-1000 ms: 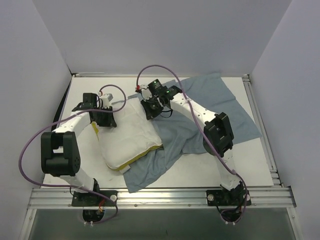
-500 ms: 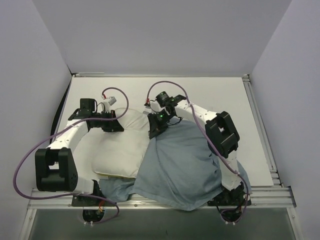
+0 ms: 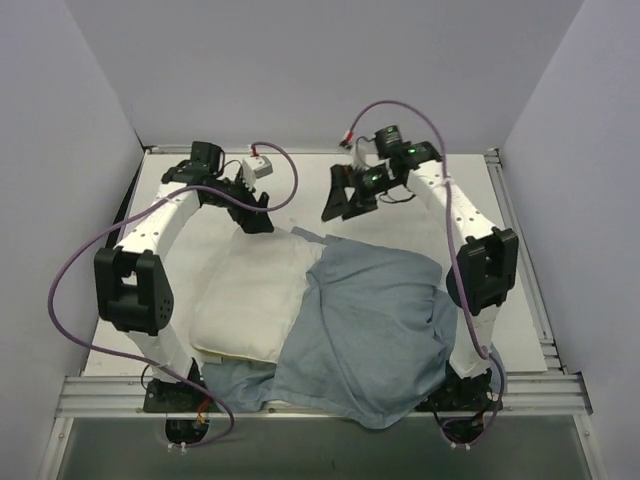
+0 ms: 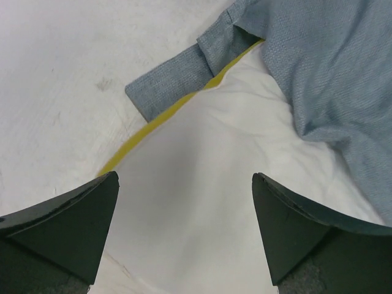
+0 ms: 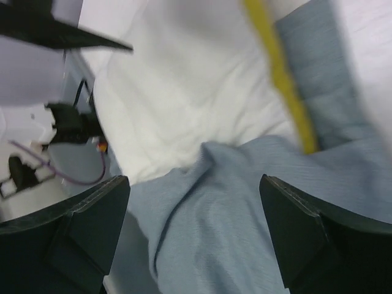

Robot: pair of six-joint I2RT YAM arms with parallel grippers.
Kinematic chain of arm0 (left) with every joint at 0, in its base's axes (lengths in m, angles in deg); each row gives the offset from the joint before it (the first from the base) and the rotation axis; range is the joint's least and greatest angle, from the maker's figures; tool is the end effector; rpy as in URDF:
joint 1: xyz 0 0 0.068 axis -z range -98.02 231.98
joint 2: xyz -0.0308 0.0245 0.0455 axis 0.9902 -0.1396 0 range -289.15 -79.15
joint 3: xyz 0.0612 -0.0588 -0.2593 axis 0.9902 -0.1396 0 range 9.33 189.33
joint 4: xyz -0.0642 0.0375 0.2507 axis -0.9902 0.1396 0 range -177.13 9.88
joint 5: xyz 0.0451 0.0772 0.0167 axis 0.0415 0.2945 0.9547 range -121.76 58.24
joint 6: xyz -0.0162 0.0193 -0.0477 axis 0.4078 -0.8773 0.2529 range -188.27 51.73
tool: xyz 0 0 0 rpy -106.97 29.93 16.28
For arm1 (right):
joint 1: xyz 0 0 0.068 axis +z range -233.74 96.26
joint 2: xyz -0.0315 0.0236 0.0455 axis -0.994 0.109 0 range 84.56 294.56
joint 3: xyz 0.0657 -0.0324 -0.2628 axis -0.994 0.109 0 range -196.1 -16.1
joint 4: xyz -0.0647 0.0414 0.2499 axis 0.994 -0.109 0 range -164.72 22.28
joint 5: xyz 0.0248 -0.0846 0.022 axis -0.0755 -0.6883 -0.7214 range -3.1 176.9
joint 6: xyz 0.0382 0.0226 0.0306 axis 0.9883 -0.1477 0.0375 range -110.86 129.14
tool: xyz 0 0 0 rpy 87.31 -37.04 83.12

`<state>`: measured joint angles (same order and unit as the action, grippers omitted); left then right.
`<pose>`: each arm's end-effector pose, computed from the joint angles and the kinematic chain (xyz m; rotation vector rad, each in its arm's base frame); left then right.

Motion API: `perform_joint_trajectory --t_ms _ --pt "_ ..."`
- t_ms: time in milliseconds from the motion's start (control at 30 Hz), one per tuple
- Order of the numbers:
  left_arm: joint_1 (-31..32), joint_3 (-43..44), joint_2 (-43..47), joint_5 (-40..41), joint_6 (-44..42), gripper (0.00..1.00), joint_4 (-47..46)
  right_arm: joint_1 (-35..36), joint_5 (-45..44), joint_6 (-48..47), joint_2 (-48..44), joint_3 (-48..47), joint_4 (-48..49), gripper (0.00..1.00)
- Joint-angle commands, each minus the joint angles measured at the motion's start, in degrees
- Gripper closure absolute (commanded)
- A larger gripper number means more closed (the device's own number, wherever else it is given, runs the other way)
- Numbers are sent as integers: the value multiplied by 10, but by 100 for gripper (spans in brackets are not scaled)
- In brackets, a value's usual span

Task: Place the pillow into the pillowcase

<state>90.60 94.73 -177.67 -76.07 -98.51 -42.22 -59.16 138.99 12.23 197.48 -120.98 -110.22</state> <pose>0.3562 -0.0792 0.2931 1.0367 2.1174 -0.8108 0.3836 0.2064 0.3079 -0.8499 2.2506 1.3277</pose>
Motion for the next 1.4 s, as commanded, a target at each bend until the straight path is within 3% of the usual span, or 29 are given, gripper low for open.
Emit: perform_joint_trajectory --t_ms 0,133,300,400,433,500,633,733,767,867,1033,1367 --pt "46 58 -93 22 -128 3 38 -79 -61 -4 2 -52 -43 11" --pt "67 119 -174 48 -185 3 87 -92 -126 -27 70 -95 -55 12" --pt "89 113 -220 92 -285 7 133 -76 -121 -62 153 -124 -70 18" --pt "111 112 -224 90 -369 53 200 -55 -111 -83 165 -97 -83 20" --pt "118 108 -220 79 -380 80 206 -48 -105 -95 164 -74 -83 21" --pt "119 79 -188 54 -405 98 204 -38 -99 -101 167 -61 -86 22" --pt "147 17 -122 70 -409 100 149 -28 -79 -97 203 -72 -97 28" --pt "153 6 -112 68 -404 100 134 -16 -67 -99 229 -81 -106 41" --pt "153 6 -106 66 -395 100 124 -12 -62 -100 235 -90 -108 62" --pt "153 2 -81 56 -388 100 104 -7 -34 -95 250 -114 -122 100" --pt "170 -12 -24 23 -384 100 82 -10 30 -70 216 -169 -109 100" --pt "243 -62 67 13 -341 100 -12 4 66 129 137 -214 76 100"
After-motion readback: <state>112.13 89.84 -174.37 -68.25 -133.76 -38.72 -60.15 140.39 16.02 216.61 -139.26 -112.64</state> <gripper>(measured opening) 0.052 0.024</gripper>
